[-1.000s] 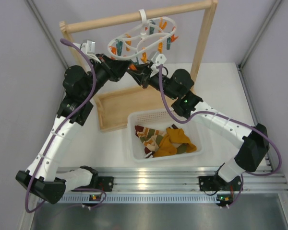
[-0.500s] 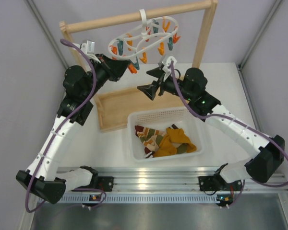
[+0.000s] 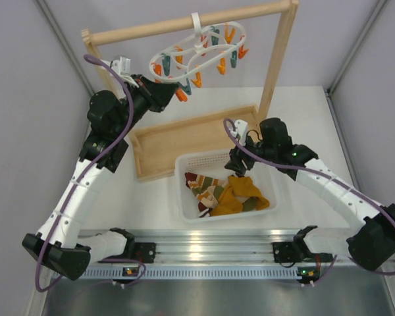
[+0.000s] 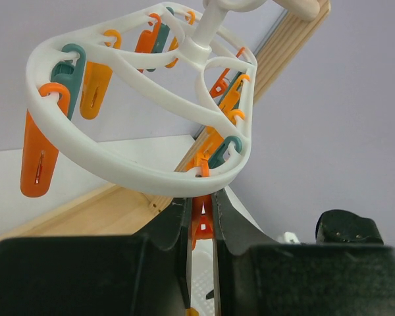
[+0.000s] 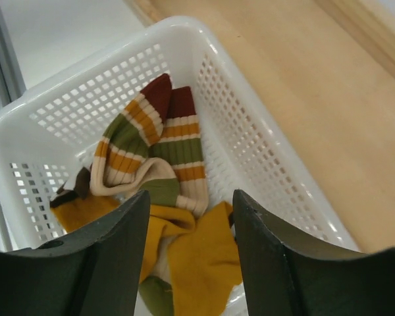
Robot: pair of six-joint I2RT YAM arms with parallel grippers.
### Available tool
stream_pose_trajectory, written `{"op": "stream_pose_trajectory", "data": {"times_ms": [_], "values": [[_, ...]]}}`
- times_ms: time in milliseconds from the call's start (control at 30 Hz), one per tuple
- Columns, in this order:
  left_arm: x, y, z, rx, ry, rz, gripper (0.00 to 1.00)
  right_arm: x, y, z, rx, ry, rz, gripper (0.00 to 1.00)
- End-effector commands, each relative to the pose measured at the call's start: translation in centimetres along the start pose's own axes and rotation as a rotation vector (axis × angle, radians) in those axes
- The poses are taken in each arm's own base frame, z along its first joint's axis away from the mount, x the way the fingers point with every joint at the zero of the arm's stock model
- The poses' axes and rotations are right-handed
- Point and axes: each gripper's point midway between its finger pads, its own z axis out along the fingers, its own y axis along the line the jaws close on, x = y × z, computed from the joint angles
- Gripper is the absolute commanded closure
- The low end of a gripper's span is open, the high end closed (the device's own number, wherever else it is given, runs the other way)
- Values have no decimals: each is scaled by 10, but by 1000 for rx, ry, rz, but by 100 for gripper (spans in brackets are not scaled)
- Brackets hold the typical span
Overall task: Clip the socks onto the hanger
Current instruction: Adjust the sock in the bin.
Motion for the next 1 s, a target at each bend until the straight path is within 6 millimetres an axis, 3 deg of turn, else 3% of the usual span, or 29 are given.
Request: {"op": "stream_pose_trajectory", "data": {"times_ms": [0, 67, 133, 200, 233, 400, 533, 700, 967], "values": [[-15, -6, -3, 21, -63, 29, 100, -9, 24, 11, -31, -43, -7, 47], [-13, -4, -3, 18, -58, 26, 100, -6, 33, 25, -15, -55, 34, 48], [-11, -3, -2, 15, -55, 25, 100, -17, 51, 47, -35, -93, 77, 48], [-10, -2, -3, 11, -49, 26, 100, -17, 65, 63, -55, -65, 126, 53], [-11, -3, -3, 12, -53, 29, 100, -14, 69, 76, -65, -39, 210, 53], [-18, -5, -8, 6, -73, 56, 100, -4, 85, 106, -53, 44, 302, 53], [-21, -6, -12, 5, -83, 68, 100, 5, 79, 123, 16, 91, 374, 53], [-19, -2, -13, -10, -85, 62, 100, -1, 78, 137, 29, 70, 433, 53], [-16, 0, -12, -14, -81, 52, 100, 20, 77, 156, 56, 136, 517, 52]]}}
